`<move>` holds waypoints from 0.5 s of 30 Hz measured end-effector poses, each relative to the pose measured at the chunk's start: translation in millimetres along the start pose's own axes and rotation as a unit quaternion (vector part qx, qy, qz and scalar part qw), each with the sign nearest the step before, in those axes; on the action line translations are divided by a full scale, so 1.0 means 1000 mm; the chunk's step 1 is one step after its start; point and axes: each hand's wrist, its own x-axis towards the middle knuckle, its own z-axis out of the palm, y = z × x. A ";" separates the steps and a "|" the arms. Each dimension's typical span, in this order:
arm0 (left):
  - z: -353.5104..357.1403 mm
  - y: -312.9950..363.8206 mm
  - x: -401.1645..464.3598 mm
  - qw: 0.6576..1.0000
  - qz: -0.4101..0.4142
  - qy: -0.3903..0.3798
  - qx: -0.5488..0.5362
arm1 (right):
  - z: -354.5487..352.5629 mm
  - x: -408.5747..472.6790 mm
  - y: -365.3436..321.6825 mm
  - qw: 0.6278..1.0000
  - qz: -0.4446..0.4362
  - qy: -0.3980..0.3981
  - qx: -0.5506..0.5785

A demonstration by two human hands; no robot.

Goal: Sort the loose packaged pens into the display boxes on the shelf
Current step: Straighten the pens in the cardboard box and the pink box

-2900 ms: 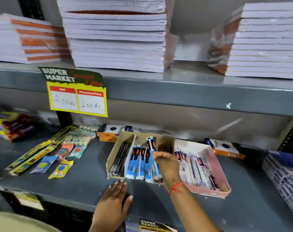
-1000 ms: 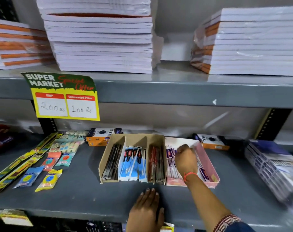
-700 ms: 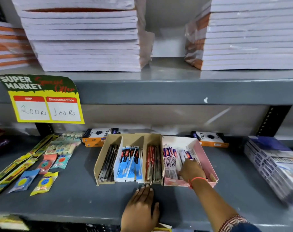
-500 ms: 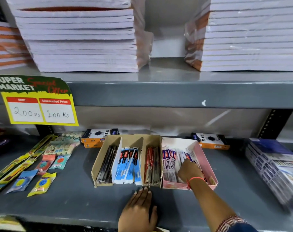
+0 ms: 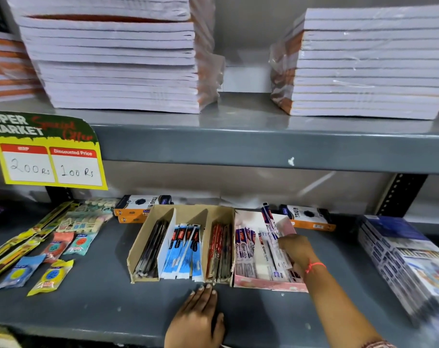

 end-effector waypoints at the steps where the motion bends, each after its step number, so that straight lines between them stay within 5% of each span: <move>1: 0.000 0.001 0.000 1.000 0.002 0.005 0.001 | -0.004 0.001 0.002 0.999 0.005 -0.016 0.031; 7: -0.002 0.000 0.001 1.000 0.003 0.015 0.000 | -0.028 0.002 0.006 0.983 0.022 -0.080 0.163; 15: -0.002 0.001 0.001 1.000 -0.014 -0.006 -0.008 | -0.051 0.015 -0.023 0.998 -0.054 -0.025 -0.005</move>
